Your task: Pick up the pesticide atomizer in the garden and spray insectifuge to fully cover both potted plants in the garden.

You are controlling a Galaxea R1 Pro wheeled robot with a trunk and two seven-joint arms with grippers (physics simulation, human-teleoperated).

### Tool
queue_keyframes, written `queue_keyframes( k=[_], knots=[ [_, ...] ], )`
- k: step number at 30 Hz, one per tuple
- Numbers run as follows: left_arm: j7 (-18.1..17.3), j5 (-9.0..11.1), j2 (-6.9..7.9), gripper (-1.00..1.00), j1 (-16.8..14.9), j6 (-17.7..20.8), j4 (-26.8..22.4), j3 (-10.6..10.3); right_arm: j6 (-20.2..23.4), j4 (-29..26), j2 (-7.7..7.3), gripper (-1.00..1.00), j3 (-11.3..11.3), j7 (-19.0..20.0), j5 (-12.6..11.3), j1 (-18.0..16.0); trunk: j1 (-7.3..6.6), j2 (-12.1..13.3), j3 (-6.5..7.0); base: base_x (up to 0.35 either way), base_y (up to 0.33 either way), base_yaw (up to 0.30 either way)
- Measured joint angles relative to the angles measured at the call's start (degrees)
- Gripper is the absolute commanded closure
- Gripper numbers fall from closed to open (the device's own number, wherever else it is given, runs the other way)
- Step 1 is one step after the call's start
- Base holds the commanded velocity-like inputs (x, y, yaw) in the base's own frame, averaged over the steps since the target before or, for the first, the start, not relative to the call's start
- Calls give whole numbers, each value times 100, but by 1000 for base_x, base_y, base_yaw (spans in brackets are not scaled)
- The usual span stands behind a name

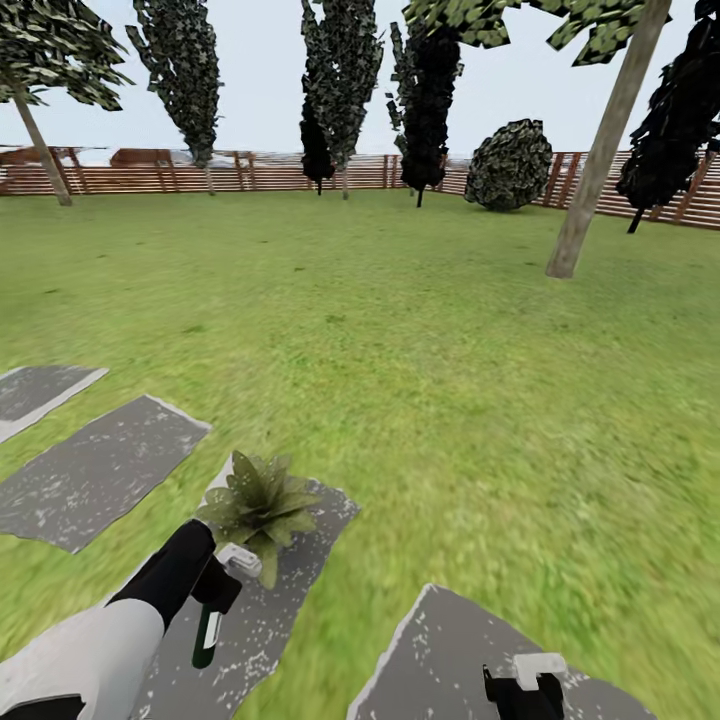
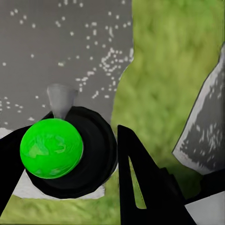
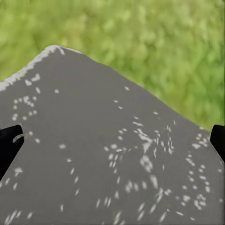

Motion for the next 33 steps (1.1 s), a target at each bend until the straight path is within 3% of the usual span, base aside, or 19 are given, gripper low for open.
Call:
queue_keyframes(
  k=[5,10,12,13,16,18,25,30,33],
  knots=[
    [100,20,2,100,27,6,8,31,0,1,0,-100,-1,1,2,1,1,0,0,68,-136,268],
    [126,54,0,100,280,-52,10,49,0,2,0,-100,-1,2,5,0,1,0,0,6,-10,272],
    [126,147,-4,100,353,-166,10,49,-4,1,0,-100,-1,2,6,0,1,0,0,1,-1,170],
    [160,318,-6,100,442,-310,11,51,-7,-2,0,-100,-1,2,6,-2,1,0,-1,0,0,47],
    [694,615,-9,100,571,-416,28,128,-6,1,0,-100,0,8,8,1,1,0,0,0,0,11],
    [832,825,-14,100,633,-448,40,158,-1,1,0,-100,0,10,8,-1,1,0,0,0,0,2],
    [920,904,-22,100,730,-924,49,168,0,-6,-4,-100,0,11,9,-3,1,0,0,0,0,0],
    [1319,985,-60,100,762,-953,54,171,-1,-3,0,-100,-1,3,9,0,1,0,-6,0,0,146],
    [1357,1098,-67,100,763,-957,55,170,1,2,0,-100,-1,2,9,-2,1,0,-15,0,0,245]
  ],
)
